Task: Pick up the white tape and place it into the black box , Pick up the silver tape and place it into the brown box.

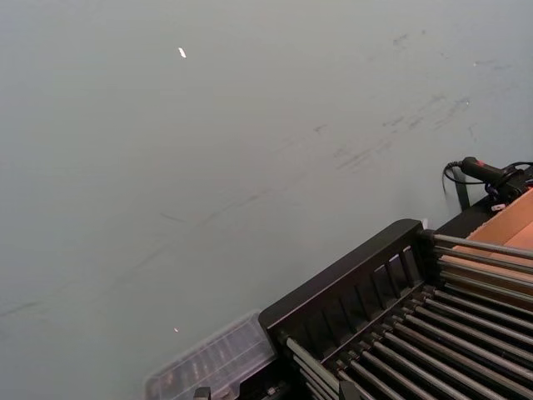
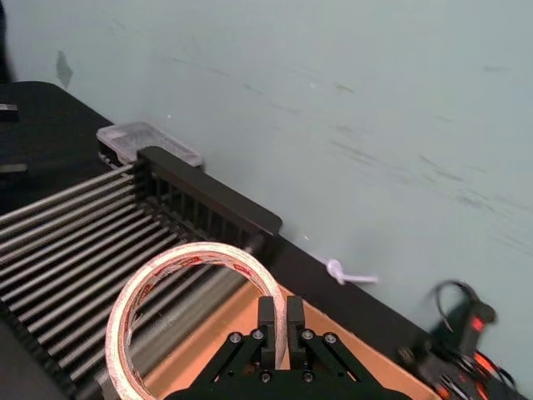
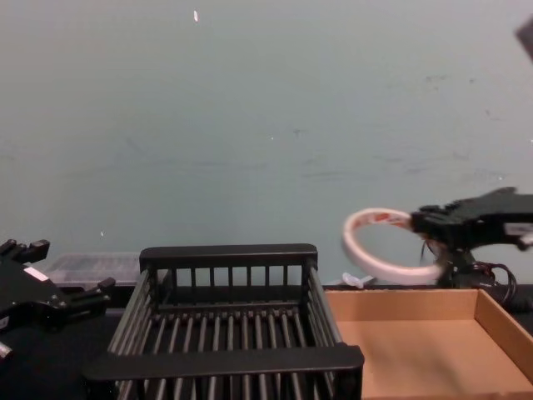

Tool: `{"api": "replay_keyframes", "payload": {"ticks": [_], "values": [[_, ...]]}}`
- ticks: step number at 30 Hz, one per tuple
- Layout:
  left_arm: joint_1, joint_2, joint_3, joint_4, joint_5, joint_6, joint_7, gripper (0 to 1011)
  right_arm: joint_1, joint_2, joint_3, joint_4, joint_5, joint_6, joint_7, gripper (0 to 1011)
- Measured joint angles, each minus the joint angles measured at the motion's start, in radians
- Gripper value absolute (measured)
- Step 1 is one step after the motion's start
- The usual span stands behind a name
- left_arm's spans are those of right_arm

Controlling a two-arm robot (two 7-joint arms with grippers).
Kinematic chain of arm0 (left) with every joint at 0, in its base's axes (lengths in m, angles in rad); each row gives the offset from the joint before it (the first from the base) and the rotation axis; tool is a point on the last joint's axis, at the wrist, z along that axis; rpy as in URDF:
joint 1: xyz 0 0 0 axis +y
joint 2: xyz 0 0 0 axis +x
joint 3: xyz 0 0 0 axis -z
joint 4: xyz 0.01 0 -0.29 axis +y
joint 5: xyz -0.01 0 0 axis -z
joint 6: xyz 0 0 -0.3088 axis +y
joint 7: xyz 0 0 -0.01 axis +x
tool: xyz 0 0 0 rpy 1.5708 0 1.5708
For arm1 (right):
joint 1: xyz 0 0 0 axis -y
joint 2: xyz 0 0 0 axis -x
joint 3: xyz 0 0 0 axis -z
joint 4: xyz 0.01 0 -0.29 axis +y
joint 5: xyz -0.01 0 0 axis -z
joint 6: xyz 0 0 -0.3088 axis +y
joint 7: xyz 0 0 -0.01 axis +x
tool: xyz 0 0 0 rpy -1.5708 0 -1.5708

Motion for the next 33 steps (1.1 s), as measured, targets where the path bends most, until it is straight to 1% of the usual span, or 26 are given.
{"api": "replay_keyframes", "payload": {"ticks": [2,3,6,9,12,13,14,16,19,20,23,26,27,33], "values": [[0.0,0.0,0.0,0.0,0.0,0.0,0.0,1001,0.018,-0.011,-0.012,0.018,-0.006,0.0,0.004,87],[0.0,0.0,0.0,0.0,0.0,0.0,0.0,1001,0.038,-0.024,-0.024,0.036,-0.012,-0.001,0.007,87],[0.0,0.0,0.0,0.0,0.0,0.0,0.0,1001,0.064,-0.043,-0.041,0.064,-0.021,-0.002,0.01,87],[0.0,0.0,0.0,0.0,0.0,0.0,0.0,1002,0.107,-0.078,-0.068,0.115,-0.035,-0.008,0.018,87],[0.0,0.0,0.0,0.0,0.0,0.0,0.0,1001,0.136,-0.104,-0.086,0.153,-0.044,-0.014,0.022,87],[0.0,0.0,0.0,0.0,0.0,0.0,0.0,1001,0.136,-0.104,-0.086,0.153,-0.044,-0.014,0.022,87],[0.0,0.0,0.0,0.0,0.0,0.0,0.0,1001,0.149,-0.117,-0.094,0.173,-0.048,-0.018,0.025,87],[0.0,0.0,0.0,0.0,0.0,0.0,0.0,1001,0.161,-0.13,-0.1,0.19,-0.05,-0.022,0.028,87],[0.0,0.0,0.0,0.0,0.0,0.0,0.0,1001,0.189,-0.161,-0.119,0.236,-0.056,-0.034,0.035,87],[0.0,0.0,0.0,0.0,0.0,0.0,0.0,1001,0.189,-0.161,-0.119,0.236,-0.056,-0.034,0.035,87],[0.0,0.0,0.0,0.0,0.0,0.0,0.0,1001,0.214,-0.189,-0.135,0.28,-0.066,-0.047,0.038,87],[0.0,0.0,0.0,0.0,0.0,0.0,0.0,1001,0.226,-0.205,-0.142,0.306,-0.071,-0.056,0.037,87],[0.0,0.0,0.0,0.0,0.0,0.0,0.0,1001,0.232,-0.216,-0.147,0.323,-0.073,-0.062,0.037,87],[0.0,0.0,0.0,0.0,0.0,0.0,0.0,1001,0.25,-0.248,-0.163,0.385,-0.085,-0.076,0.037,87]]}}
